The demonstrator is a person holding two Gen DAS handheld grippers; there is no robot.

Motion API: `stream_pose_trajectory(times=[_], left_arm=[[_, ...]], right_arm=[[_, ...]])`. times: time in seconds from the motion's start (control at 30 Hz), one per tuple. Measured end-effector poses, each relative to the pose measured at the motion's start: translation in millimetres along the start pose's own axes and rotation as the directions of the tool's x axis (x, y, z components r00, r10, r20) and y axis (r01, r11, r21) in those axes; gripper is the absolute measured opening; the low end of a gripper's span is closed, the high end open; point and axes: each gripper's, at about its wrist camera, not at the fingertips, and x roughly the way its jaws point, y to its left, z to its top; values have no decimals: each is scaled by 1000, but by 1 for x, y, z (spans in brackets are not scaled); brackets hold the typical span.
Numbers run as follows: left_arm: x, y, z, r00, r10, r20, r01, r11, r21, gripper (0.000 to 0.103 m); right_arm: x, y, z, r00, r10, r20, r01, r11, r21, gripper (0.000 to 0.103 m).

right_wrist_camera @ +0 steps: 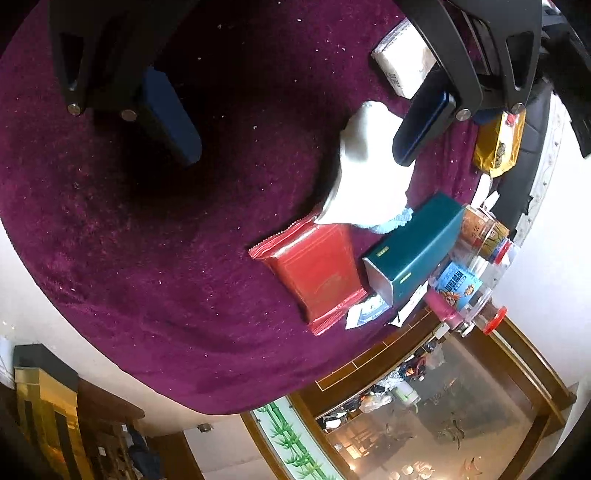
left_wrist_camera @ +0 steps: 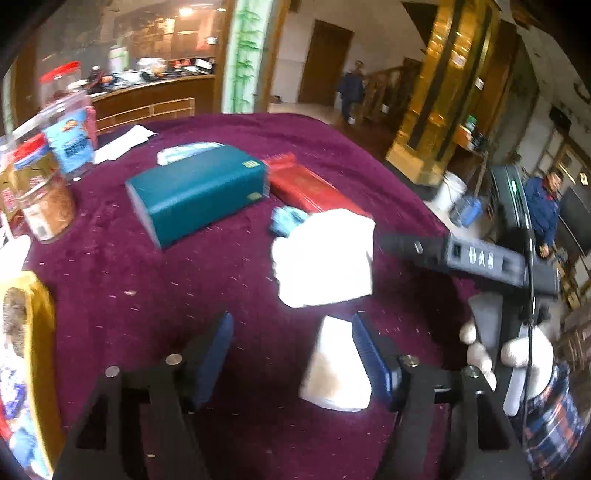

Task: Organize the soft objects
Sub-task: 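Grasp the white tissue pack with left gripper while right gripper grasps the white cloth, then carry the white tissue pack and white cloth to the tray with both grippers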

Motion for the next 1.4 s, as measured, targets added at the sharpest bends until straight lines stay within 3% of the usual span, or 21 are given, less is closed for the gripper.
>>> stream_pose_trajectory(times=[0.13,0.23,0.27,0.3,0.33,0.53,0.73,0.87,0.93,1.03,1.1,1.17,1.4], left_arm=[[28,-29,-7,998,-5,-56,9,997,71,91],[60,-55,-17,989,106,-99,-85,977,194,93],[58,-59,-17,992,109,-66,-93,973,211,83],[59,-60,-16,993,81,-89,-61,977,206,56],[57,-59,-14,992,80,-99,-60,981,185,44],[10,-22,-20,999,-34,-38,35,999,16,45],[-72,13,-50,987,-134,90,143,983,-112,45],[-109,31,-64,980,-127,155,150,978,-142,45],[-123,42,-70,975,-128,180,157,975,-160,45],[-142,49,-78,970,-108,218,146,975,-167,45],[-151,55,-83,965,-102,241,147,973,-178,45],[-159,61,-88,962,-98,254,148,971,-187,45],[-181,78,-110,947,-95,308,175,954,-244,45]], right_arm=[[1,0,1,1000,-4,-1,4,1000,-3,103],[1,-1,1,1000,1,1,-1,1000,1,103],[1,0,1,1000,2,1,-2,1000,2,103],[0,0,1,1000,3,3,-3,1000,3,103],[1,0,1,1000,2,4,-2,1000,1,103],[3,5,-1,1000,-23,7,24,999,-37,103],[5,29,-3,997,-71,-18,70,995,-70,103],[31,72,-2,984,-158,-77,141,972,-186,103],[51,89,-5,961,-252,-111,222,947,-231,101],[60,106,-10,942,-331,-56,303,911,-278,70],[54,111,-15,957,-284,-59,257,926,-275,28],[44,114,-19,964,-256,-77,228,938,-262,9],[-31,125,-46,981,-193,-11,182,942,-283,8]])
